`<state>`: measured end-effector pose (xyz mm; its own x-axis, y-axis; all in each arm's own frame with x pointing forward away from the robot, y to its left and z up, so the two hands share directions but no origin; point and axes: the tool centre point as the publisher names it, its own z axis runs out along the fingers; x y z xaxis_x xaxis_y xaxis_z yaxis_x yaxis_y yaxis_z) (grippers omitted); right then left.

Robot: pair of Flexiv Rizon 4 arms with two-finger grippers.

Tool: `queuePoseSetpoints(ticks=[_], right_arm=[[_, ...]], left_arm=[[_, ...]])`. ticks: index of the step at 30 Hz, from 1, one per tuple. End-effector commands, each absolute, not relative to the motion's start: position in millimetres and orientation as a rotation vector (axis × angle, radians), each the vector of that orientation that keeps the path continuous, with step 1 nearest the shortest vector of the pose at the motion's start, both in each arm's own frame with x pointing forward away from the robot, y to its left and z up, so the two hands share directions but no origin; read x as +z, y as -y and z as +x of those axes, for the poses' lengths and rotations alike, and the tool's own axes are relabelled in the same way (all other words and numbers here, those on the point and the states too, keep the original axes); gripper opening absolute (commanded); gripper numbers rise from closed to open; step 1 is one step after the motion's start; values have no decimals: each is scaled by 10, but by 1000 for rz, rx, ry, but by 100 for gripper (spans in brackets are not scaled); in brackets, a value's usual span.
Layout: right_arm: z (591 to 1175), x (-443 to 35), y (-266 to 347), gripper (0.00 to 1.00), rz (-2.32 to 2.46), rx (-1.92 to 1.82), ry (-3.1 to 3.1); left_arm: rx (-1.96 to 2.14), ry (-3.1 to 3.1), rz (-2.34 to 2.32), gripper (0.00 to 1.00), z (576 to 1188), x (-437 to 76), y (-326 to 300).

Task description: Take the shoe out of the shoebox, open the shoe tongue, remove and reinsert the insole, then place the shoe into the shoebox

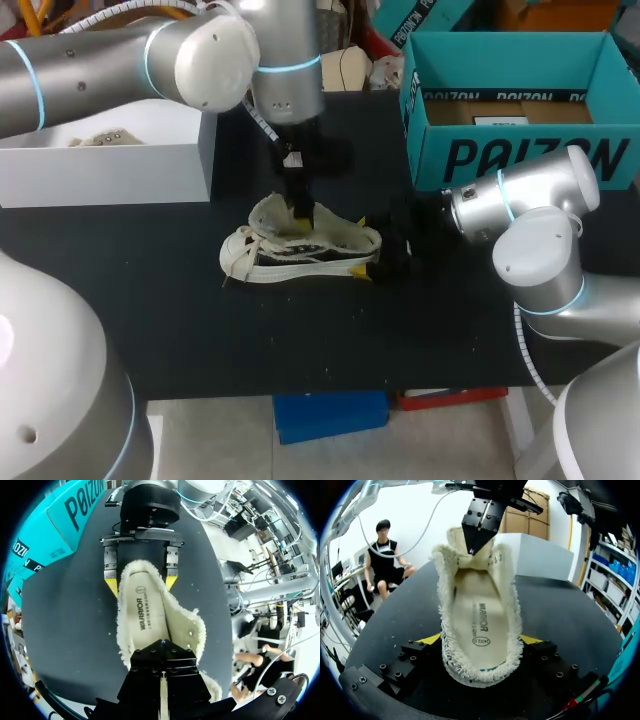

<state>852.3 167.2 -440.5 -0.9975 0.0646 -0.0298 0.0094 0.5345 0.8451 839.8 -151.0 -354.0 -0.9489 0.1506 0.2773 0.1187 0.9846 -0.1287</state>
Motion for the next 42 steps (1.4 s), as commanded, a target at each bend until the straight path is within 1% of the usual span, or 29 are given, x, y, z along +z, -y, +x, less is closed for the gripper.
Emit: queuePoseSetpoints(ticks=[1,20,42], right_arm=[[8538,-4437,-1684,0,68,1485,-2702],[8538,-4437,-1684,0,68,1485,-2702],[8538,-4437,-1684,0,68,1485,-2702]], left_arm=[[152,2822,-192,0,8442,-3669,1583],[161,2786,-161,0,8242,-4003,1648],[208,2750,-172,0,8074,-4265,1714]])
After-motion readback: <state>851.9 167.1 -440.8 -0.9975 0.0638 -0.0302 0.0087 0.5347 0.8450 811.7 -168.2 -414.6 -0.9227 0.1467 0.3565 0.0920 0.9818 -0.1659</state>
